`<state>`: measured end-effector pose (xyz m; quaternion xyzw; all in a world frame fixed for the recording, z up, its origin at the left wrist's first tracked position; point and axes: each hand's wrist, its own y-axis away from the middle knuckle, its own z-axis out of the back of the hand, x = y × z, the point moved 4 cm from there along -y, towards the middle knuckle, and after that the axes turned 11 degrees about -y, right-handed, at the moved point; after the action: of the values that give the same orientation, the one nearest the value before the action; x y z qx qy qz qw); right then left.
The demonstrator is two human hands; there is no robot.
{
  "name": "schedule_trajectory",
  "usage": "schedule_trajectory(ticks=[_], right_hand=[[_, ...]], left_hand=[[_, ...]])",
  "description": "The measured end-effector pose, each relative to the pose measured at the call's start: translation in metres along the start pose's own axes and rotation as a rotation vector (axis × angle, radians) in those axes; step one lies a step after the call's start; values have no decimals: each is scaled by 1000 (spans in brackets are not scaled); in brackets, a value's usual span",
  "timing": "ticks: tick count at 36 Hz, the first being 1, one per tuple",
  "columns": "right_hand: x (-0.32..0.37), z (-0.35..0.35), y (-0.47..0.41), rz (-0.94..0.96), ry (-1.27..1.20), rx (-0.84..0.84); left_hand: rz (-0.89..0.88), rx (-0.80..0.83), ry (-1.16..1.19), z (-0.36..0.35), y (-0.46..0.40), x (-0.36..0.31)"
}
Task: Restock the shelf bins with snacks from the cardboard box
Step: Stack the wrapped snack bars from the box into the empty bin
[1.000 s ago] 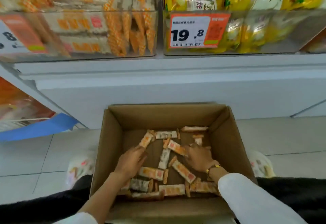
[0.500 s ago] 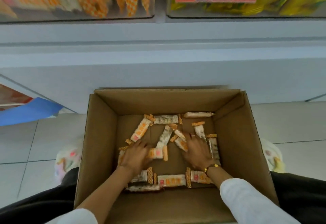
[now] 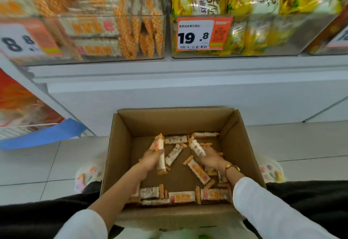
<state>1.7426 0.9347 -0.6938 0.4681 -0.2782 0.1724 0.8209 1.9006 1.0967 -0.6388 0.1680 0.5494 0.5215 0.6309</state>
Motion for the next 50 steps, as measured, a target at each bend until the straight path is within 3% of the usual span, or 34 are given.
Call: schedule_trajectory(ticks=[4, 11, 17, 23, 27, 31, 34, 37, 41, 45, 50], right_hand=[[10, -1, 19, -37, 94, 5], [1, -8, 38, -21, 336, 16], [-12, -26, 23, 65, 588, -22], [-15, -33, 5, -21, 555, -43], [-21, -34, 4, -64, 553, -35], [-24, -37, 3, -92, 541, -46], [-22, -35, 3, -122, 464, -45], [-19, -25, 2, -146, 349, -92], [-18, -9, 2, -266, -60, -69], [-13, 7, 13, -408, -490, 57], [-31, 14, -1, -379, -681, 78]], left_hand=[[21, 89, 82, -7, 16, -2], [3, 117, -8, -7, -2, 17], [-80, 52, -236, -6, -32, 12], [-188, 186, -411, -38, -67, -11], [-254, 130, -553, -50, -91, -6], [-328, -59, -678, -52, -102, 16], [-264, -165, -571, -54, -98, 25], [-157, -152, -612, -56, -96, 28], [-94, -54, -752, -58, -93, 31], [-106, 83, -836, -67, -82, 29], [-103, 136, -675, -62, -66, 14]])
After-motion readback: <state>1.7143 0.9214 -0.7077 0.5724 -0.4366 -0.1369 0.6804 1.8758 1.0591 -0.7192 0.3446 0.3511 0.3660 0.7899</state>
